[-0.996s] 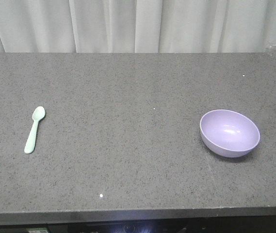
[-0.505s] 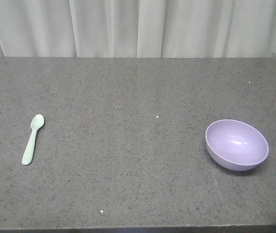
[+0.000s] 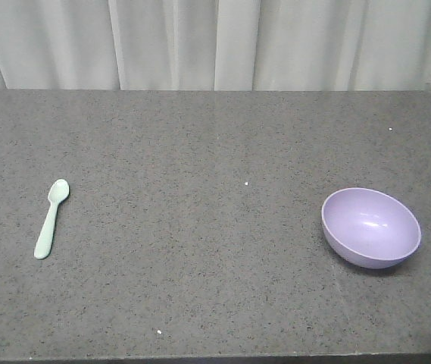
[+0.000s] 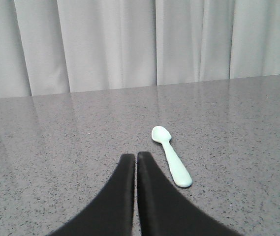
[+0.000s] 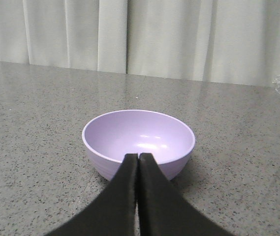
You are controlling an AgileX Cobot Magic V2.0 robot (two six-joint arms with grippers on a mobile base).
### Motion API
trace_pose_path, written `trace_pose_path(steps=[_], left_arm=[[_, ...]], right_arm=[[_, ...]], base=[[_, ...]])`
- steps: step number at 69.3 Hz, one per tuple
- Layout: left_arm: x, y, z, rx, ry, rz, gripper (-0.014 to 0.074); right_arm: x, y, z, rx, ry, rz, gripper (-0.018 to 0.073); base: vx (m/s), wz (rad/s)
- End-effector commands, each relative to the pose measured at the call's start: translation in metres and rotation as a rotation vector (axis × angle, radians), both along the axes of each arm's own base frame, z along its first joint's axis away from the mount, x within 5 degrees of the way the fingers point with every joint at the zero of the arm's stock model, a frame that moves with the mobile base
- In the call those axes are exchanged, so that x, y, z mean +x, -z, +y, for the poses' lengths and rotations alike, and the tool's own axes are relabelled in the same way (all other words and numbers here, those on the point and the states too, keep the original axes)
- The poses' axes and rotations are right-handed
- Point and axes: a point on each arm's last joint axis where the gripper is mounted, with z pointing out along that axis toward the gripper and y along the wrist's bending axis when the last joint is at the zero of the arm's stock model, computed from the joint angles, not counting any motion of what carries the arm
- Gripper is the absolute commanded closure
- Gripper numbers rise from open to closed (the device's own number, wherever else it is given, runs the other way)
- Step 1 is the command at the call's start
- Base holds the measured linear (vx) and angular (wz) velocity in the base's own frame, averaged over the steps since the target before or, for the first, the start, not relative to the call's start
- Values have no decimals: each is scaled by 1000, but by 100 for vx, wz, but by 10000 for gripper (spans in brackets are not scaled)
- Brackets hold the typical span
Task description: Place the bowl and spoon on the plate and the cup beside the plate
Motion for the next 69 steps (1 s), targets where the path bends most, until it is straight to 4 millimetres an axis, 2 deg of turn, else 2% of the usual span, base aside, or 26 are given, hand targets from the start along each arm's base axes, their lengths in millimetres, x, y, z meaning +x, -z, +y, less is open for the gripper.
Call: trace_pose_path(steps=[1, 69], left_arm=[[-2, -10, -1, -6, 8, -94, 603], [-2, -10, -1, -6, 8, -94, 603]], right_arm=[[2, -4, 0, -1, 5, -49, 565], [2, -4, 0, -1, 5, -49, 565]], base=[[0, 0], [0, 0]])
